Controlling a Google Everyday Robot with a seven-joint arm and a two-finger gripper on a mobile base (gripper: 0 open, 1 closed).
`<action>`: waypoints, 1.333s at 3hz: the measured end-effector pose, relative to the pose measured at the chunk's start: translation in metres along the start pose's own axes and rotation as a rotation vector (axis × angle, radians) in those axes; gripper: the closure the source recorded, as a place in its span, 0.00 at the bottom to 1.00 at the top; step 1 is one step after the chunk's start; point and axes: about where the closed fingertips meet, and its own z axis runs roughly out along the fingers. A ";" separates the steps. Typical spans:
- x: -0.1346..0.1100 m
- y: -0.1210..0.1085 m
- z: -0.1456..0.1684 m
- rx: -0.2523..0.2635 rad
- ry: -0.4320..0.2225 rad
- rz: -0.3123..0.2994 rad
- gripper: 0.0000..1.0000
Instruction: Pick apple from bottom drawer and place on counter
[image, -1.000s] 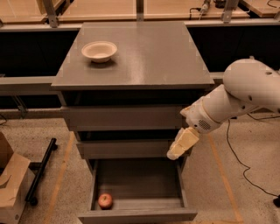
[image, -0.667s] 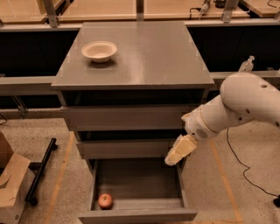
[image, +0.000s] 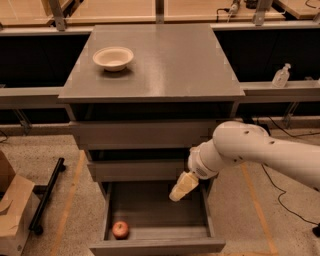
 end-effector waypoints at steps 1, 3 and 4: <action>0.009 -0.004 0.045 -0.036 -0.027 0.050 0.00; 0.022 0.001 0.073 -0.078 -0.035 0.055 0.00; 0.023 0.003 0.115 -0.096 -0.047 0.003 0.00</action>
Offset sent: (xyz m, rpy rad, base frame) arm 0.0102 0.0094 -0.0372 0.0404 0.0303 -0.0194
